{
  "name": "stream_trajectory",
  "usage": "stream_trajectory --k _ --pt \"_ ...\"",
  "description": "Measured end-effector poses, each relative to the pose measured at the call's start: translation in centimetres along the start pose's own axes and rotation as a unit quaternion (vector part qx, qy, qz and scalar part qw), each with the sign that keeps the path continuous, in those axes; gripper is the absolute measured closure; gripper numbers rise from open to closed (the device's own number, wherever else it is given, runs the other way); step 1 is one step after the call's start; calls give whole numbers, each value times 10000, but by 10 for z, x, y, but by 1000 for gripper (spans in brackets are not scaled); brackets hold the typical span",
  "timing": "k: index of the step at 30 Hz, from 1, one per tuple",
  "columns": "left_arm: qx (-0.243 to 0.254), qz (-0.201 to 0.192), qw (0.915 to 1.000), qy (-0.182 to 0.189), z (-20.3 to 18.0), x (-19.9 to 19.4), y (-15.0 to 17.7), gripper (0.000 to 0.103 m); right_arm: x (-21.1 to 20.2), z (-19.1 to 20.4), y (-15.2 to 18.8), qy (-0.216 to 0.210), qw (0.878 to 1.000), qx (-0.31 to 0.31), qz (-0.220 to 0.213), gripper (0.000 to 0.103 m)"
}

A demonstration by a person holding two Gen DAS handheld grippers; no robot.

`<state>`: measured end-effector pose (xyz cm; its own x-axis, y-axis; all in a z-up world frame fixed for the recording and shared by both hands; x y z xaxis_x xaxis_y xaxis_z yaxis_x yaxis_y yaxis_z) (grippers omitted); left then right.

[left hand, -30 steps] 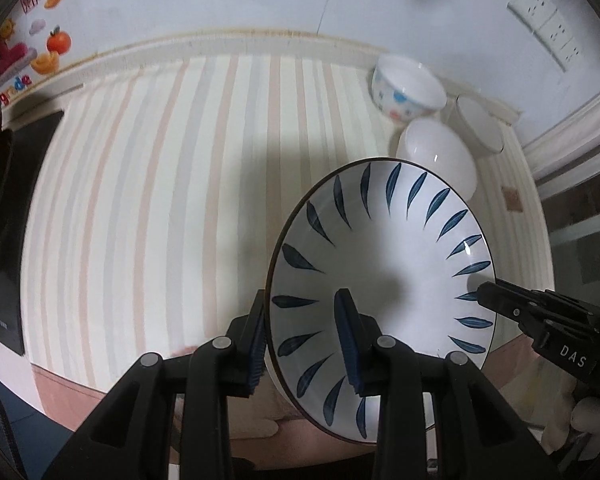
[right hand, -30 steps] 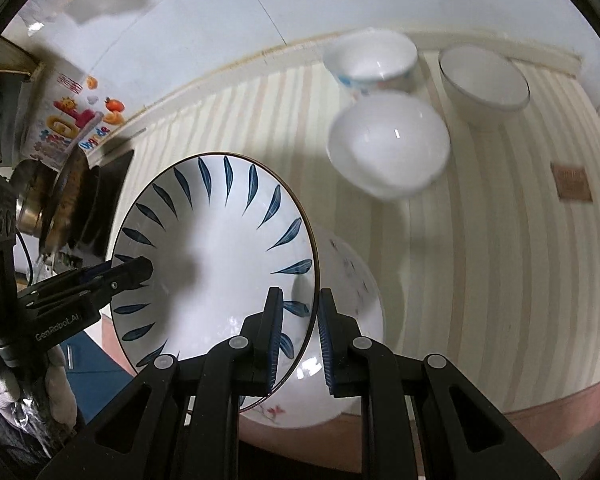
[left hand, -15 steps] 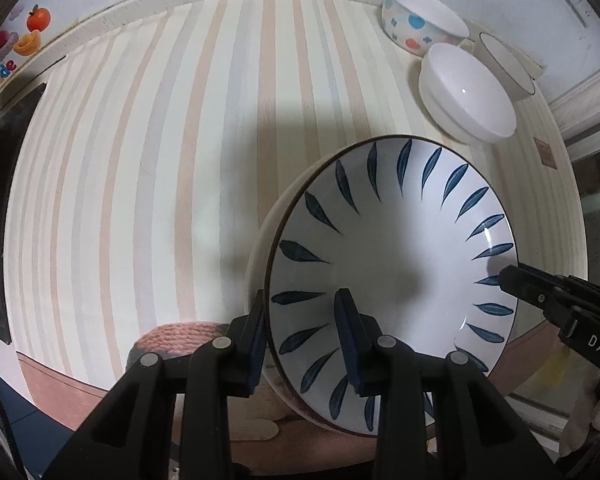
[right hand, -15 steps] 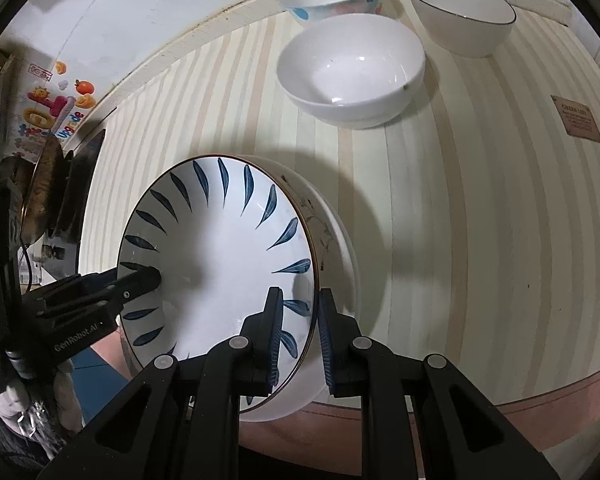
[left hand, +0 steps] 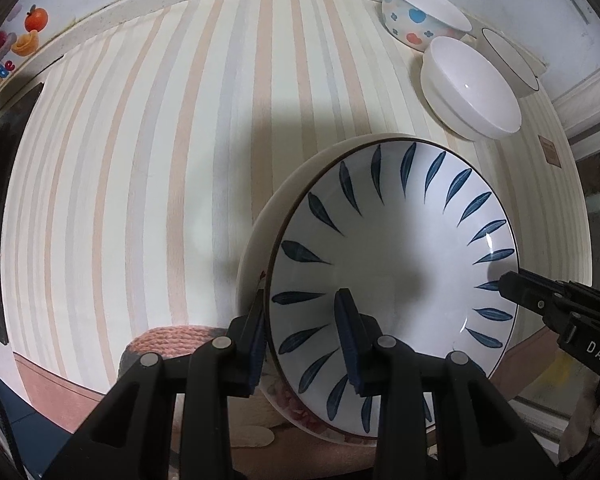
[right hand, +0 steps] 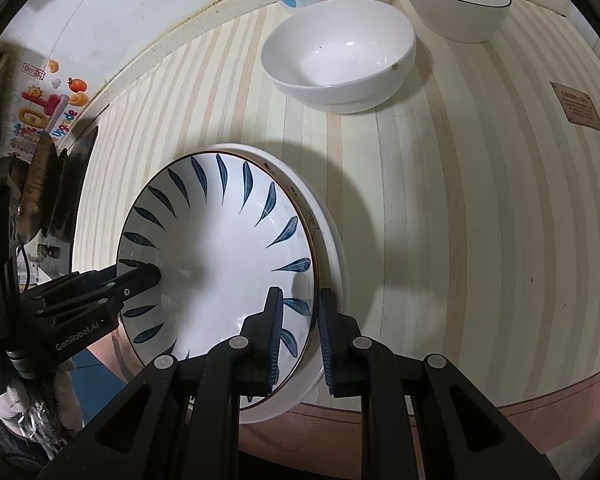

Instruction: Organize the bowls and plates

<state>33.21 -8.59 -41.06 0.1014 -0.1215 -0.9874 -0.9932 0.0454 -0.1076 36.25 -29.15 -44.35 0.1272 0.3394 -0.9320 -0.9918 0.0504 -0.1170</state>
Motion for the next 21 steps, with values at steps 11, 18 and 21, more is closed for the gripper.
stream_trajectory --k 11,18,21 --pt "-181 152 9997 85 4 1 6 73 -2 -5 1 -198 9995 217 124 81" --pt "-211 144 9997 -12 3 -2 5 73 -7 -6 -5 -181 9997 147 81 81" --pt "-236 170 9996 -42 3 -2 7 73 -7 -5 -5 -183 9997 125 106 81"
Point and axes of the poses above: each gripper's, at about its wrist camera, not at the fingertips, and x roughly the way its jaws point, z to its left, y to its underside, the point moved 7 cm from there along x, roughly the way its jaws point, and after that the axes turned 2 degrees about -x, right-handed, at the moved point
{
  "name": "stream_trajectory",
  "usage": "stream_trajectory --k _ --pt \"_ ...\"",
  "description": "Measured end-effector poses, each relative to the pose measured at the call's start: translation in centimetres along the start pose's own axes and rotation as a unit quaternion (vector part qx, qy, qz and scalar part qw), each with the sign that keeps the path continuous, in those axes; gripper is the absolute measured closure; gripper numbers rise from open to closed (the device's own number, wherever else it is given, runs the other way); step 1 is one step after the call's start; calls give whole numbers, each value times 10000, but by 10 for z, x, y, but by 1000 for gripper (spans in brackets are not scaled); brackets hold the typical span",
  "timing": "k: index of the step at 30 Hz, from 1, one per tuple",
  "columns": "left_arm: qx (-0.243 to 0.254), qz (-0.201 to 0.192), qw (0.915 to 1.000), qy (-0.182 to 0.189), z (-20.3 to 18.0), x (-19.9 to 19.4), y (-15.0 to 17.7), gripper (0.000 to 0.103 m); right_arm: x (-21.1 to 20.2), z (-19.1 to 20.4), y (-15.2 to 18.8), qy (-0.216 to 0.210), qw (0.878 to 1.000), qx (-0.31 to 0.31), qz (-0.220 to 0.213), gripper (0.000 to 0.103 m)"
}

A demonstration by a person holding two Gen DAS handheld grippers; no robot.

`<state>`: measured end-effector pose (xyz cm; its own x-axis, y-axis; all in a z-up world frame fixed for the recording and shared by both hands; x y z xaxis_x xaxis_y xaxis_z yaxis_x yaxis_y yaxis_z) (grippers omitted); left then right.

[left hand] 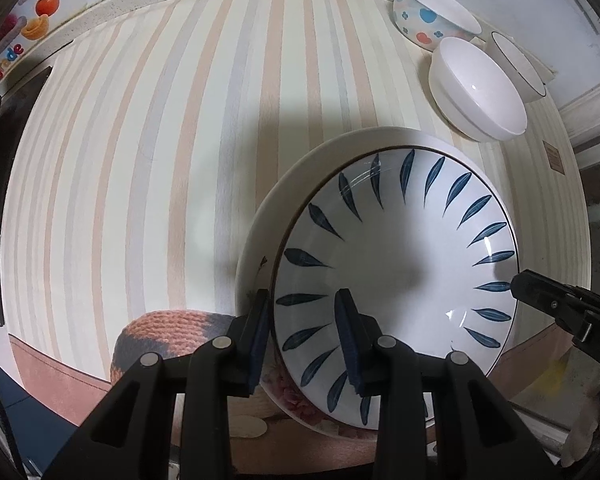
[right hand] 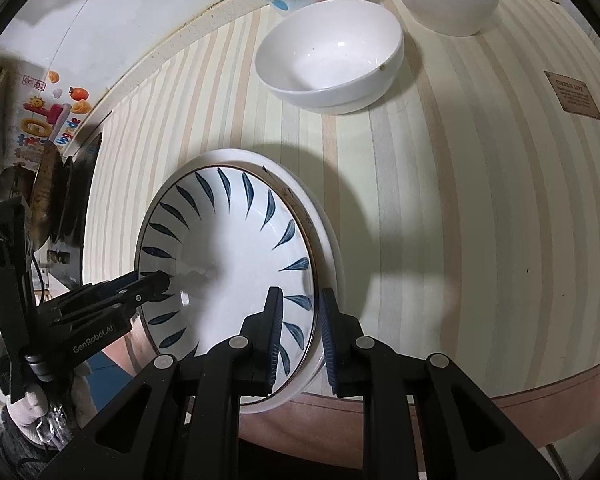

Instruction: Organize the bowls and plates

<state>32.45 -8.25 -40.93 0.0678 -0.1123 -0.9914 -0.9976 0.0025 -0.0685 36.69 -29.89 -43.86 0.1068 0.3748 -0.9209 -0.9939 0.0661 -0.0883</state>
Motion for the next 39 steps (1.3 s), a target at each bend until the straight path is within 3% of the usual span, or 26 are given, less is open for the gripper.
stream_trajectory --k 8,19,29,39 --pt "-109 -226 9995 -195 -2 -22 15 73 -11 7 1 129 9996 -226 -105 81" --pt "-28 -1019 9947 -148 -17 -118 38 73 -72 49 27 100 9961 -705 -513 81" --pt "169 -1408 9899 53 -15 -183 70 73 -153 92 77 208 9902 -779 -1143 81" --pt "374 -1545 9871 198 -6 -215 119 73 -196 131 143 320 9862 -799 -1413 81"
Point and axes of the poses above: each gripper's, at about its wrist camera, not at the fingertips, and x roughly the way its jaws point, z to its left, y to its underside, the point moved 7 cm from there along x, roughly the way its jaws point, and after that the axes turned 2 degrees about -x, right-handed, at the moved point
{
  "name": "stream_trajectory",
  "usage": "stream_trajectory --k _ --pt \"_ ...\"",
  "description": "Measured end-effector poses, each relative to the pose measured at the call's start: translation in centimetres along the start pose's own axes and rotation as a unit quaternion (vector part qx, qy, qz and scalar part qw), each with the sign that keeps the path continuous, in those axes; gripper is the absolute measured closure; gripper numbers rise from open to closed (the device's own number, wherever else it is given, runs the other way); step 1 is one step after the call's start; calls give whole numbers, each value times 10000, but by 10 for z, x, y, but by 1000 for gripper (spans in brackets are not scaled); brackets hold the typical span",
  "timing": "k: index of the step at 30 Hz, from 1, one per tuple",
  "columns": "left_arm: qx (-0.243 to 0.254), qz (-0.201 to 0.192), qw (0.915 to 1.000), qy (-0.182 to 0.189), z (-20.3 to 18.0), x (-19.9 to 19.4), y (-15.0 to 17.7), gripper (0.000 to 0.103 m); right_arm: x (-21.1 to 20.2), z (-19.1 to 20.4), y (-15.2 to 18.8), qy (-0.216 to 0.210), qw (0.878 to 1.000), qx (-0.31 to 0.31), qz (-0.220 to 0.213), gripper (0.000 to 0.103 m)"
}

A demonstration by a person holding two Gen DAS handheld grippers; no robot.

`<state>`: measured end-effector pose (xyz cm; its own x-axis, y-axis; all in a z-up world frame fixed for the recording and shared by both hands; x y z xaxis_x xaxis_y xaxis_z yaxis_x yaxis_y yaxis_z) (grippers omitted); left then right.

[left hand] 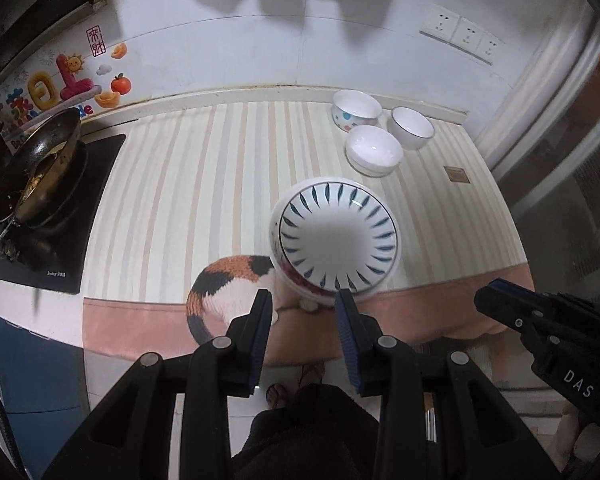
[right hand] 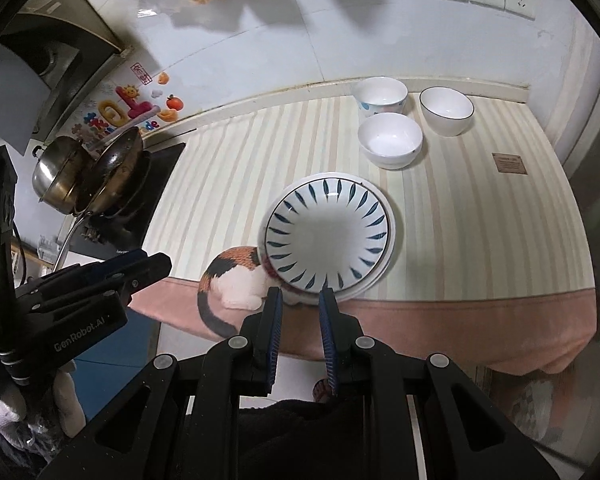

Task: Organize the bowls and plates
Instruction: 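Open both grippers and lift them off the plate stack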

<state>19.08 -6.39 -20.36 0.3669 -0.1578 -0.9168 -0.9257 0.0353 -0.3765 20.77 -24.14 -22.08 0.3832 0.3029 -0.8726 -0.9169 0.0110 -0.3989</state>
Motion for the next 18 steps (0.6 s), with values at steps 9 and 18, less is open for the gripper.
stream_trajectory --k 9,18 --pt "117 -49 9998 162 -4 -17 18 73 -24 16 26 -15 9999 121 -83 81" --pt "-54 -167 9997 189 -16 4 -10 70 -17 -20 8 -134 9989 453 -66 60"
Point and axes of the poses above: each gripper's, at about its wrist camera, not at the fingertips, and x roughly the way its jaws point, z to its left, y to its underside, the point moved 7 cm from there along x, roughly the way its jaws point, and after that the axes turned 2 degrees about -x, right-handed, at the moved point
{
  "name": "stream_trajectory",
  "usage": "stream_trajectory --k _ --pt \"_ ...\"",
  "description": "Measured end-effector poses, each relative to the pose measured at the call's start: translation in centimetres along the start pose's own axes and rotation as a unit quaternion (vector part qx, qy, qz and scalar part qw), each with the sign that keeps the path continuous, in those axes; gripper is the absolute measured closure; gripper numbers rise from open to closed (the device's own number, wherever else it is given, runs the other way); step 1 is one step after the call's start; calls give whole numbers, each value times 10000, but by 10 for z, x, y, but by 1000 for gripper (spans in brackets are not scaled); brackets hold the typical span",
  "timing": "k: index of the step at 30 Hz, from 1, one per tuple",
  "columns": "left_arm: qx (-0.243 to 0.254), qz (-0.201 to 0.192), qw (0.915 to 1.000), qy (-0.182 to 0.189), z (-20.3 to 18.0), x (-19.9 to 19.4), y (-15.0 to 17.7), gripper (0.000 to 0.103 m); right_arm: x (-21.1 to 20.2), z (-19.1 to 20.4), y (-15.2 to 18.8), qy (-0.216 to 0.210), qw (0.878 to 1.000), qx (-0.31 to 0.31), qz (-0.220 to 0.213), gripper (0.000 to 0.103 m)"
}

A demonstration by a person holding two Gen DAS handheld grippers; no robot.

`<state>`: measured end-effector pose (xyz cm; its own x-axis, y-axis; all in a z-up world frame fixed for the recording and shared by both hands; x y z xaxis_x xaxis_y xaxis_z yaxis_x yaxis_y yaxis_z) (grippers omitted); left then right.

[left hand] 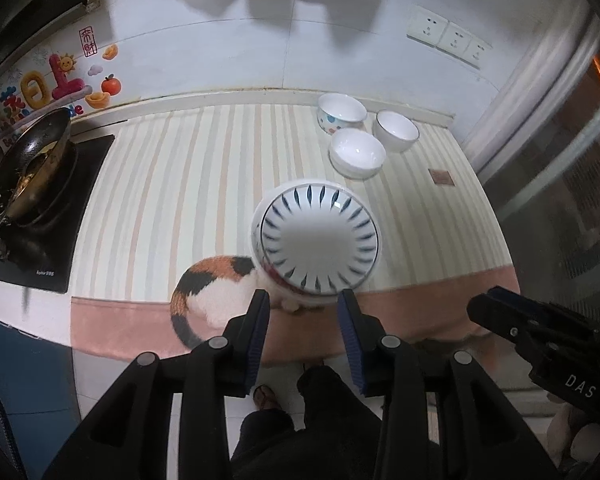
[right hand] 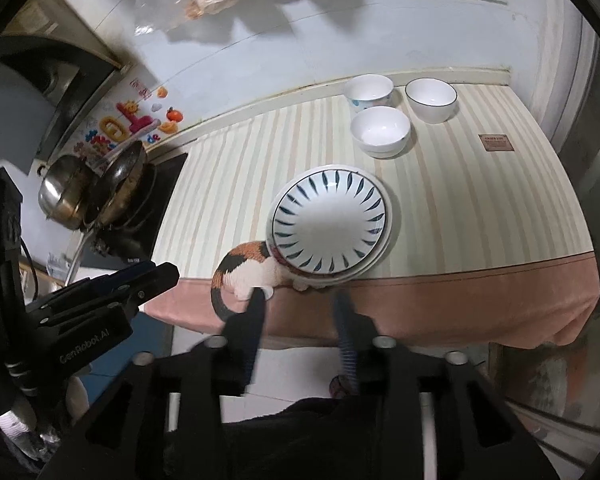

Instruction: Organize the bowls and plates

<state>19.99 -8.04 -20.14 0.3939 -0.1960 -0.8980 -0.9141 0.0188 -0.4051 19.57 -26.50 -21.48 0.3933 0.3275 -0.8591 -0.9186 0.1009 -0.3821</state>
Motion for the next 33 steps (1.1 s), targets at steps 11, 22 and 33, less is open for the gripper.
stream_trajectory --k 11,22,33 --pt "-634 170 9977 -194 -32 97 -91 70 67 -112 -113 -140 9993 312 168 53" --pt "-1028 1277 9865 50 -62 271 -165 70 239 -218 -224 -386 9924 561 1025 53" --pt "-555 1488 9873 -47 -78 324 -175 72 325 -226 -238 -572 9858 453 1515 80"
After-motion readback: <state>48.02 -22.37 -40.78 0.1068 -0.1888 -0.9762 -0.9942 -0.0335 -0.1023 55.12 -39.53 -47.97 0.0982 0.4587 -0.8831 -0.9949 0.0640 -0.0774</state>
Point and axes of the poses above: each gripper's, at about its wrist camera, not at the fingertips, and x roughly the way its jaws point, z to its left, y to its underside, the point moved 7 cm from there along x, roughly the way its jaws point, and after that the axes turned 2 degrees about -x, right-handed, at the moved point
